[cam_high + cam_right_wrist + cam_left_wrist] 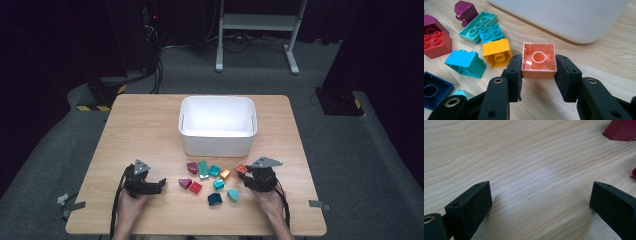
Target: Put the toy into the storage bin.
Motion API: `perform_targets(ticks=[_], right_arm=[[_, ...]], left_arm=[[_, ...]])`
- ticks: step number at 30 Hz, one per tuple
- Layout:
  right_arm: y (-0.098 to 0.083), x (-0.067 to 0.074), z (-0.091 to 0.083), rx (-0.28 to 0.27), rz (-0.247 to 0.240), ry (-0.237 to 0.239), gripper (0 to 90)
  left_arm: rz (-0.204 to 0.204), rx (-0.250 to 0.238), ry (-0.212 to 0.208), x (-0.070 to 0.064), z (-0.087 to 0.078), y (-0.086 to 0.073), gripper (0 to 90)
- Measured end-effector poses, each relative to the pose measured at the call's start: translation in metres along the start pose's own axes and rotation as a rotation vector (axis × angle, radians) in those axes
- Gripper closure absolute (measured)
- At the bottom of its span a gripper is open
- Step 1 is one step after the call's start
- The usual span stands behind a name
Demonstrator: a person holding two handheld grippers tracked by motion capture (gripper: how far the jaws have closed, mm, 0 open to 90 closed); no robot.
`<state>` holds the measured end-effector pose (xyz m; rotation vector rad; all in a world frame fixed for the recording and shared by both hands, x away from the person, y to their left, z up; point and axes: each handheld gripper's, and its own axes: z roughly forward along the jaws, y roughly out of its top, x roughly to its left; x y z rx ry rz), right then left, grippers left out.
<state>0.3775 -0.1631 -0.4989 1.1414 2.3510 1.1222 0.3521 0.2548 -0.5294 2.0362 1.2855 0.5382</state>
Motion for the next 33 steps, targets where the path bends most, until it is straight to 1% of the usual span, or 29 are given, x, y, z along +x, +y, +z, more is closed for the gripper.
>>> perform_targets(ticks=[2, 5, 6, 13, 21, 23, 26, 33], right_arm=[[0.002, -0.002, -0.003, -0.006, 0.001, 0.013, 59.0], [0.003, -0.003, -0.006, -0.008, 0.006, 0.020, 59.0], [0.004, -0.004, -0.008, -0.019, 0.004, 0.023, 59.0], [0.006, -0.004, -0.013, -0.012, -0.005, 0.032, 59.0], [0.011, -0.005, -0.019, -0.021, -0.012, 0.030, 59.0], [0.013, -0.005, -0.022, -0.030, -0.011, 0.028, 59.0], [0.016, -0.005, -0.028, -0.049, -0.022, 0.026, 59.0], [0.020, -0.007, -0.033, -0.057, -0.020, 0.031, 59.0]], left_arm=[[0.000, 0.000, -0.001, 0.000, 0.000, 0.000, 4.4], [0.000, 0.001, -0.001, 0.000, 0.000, 0.000, 4.4], [0.000, 0.001, 0.000, 0.000, 0.000, 0.000, 4.4], [0.001, -0.001, -0.002, 0.000, 0.000, 0.000, 4.4], [0.000, -0.002, -0.001, 0.000, 0.000, 0.000, 4.8], [-0.001, -0.003, 0.000, 0.000, 0.000, 0.000, 5.0], [-0.001, -0.002, 0.002, 0.000, 0.000, 0.000, 5.2], [-0.005, -0.005, 0.003, 0.000, 0.000, 0.000, 6.0]])
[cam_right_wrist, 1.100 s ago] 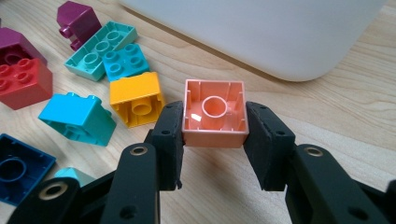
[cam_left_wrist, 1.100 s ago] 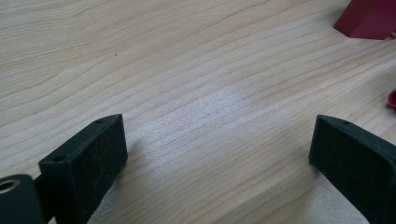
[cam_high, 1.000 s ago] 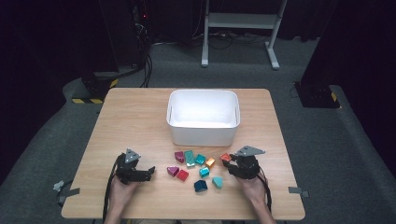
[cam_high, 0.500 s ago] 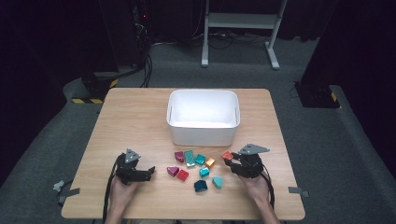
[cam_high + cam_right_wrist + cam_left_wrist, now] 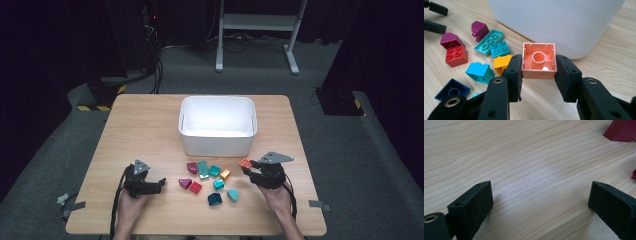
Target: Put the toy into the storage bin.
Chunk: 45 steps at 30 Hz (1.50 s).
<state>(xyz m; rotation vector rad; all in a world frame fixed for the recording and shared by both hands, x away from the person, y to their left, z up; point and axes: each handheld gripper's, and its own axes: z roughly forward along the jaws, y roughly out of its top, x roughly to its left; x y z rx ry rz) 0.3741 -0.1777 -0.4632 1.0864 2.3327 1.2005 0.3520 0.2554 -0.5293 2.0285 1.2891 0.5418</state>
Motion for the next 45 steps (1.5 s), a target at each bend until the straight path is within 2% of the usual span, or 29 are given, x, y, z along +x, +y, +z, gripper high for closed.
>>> perform_targets(ticks=[9, 21, 29, 37, 45], right_arm=[[0.009, -0.001, -0.008, -0.025, 0.000, 0.000, 58.9], [0.023, -0.004, -0.018, -0.050, -0.010, 0.023, 59.0], [0.038, -0.006, -0.030, -0.086, -0.034, 0.018, 59.0], [0.049, -0.010, -0.038, -0.098, -0.025, 0.027, 59.0], [0.064, -0.013, -0.047, -0.125, -0.037, 0.030, 59.0]], left_arm=[[-0.003, -0.001, 0.002, 0.000, 0.000, 0.000, 6.5], [-0.005, -0.002, 0.004, 0.000, 0.000, 0.000, 6.8], [-0.009, -0.004, 0.006, 0.000, -0.001, 0.000, 7.9], [-0.010, -0.005, 0.008, 0.000, -0.001, 0.000, 8.3], [-0.010, -0.006, 0.011, 0.000, -0.001, -0.001, 8.8]])
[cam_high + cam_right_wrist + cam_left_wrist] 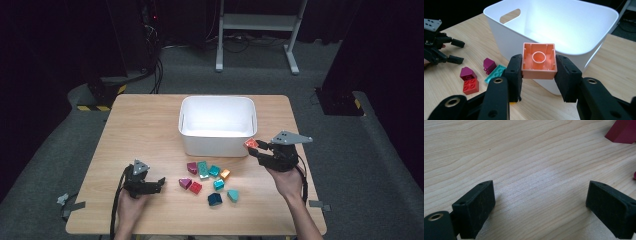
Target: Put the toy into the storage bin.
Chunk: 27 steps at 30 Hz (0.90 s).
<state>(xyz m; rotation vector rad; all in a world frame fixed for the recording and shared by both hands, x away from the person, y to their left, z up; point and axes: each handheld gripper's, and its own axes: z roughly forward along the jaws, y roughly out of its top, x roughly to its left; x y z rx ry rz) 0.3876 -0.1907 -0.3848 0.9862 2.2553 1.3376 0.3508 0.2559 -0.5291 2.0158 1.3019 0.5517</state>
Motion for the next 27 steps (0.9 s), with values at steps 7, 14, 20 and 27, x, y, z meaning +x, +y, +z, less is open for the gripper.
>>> perform_targets(ticks=[7, 14, 20, 27], right_arm=[[0.013, -0.003, -0.001, -0.006, 0.001, 0.008, 59.0], [0.026, -0.007, 0.003, -0.014, -0.002, 0.011, 59.0], [0.038, -0.012, 0.011, -0.008, 0.001, 0.006, 59.0], [0.048, -0.015, 0.018, 0.008, 0.002, -0.005, 58.9]], left_arm=[[0.000, 0.000, 0.001, 0.000, 0.000, 0.000, 9.2], [-0.003, -0.002, 0.003, 0.000, 0.000, 0.000, 9.5], [-0.004, -0.002, 0.003, 0.000, 0.000, 0.000, 9.7], [-0.005, -0.002, 0.003, 0.000, 0.000, 0.000, 9.8]])
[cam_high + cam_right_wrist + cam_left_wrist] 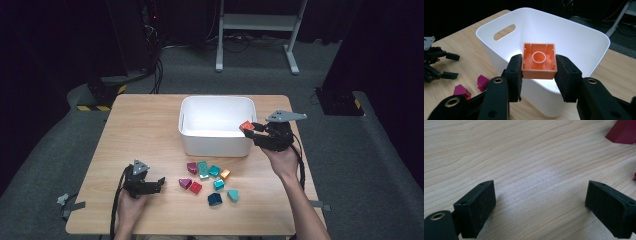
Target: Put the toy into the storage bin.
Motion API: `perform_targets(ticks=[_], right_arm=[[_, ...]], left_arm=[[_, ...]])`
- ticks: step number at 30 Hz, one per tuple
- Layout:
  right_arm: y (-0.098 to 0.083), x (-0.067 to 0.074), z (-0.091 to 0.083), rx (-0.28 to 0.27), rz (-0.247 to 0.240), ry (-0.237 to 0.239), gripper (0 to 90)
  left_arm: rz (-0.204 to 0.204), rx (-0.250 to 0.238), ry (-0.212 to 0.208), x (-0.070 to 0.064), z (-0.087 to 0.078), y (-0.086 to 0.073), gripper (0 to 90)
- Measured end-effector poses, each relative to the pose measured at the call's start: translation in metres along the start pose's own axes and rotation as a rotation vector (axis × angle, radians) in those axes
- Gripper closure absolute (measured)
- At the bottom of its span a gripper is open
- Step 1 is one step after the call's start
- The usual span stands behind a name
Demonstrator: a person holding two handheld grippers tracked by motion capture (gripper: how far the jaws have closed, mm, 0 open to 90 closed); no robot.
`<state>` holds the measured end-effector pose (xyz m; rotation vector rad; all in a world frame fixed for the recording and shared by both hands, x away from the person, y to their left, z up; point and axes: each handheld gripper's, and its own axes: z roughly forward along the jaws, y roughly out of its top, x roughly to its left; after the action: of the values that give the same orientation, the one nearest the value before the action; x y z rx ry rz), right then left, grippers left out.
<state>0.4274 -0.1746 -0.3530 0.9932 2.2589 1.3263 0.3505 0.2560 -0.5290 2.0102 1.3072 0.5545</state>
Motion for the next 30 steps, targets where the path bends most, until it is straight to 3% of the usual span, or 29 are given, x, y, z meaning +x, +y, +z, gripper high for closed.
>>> perform_targets(ticks=[30], right_arm=[[0.022, -0.018, 0.038, 0.040, 0.038, -0.044, 58.8]], left_arm=[[0.000, 0.000, 0.001, 0.000, 0.000, 0.000, 10.0]])
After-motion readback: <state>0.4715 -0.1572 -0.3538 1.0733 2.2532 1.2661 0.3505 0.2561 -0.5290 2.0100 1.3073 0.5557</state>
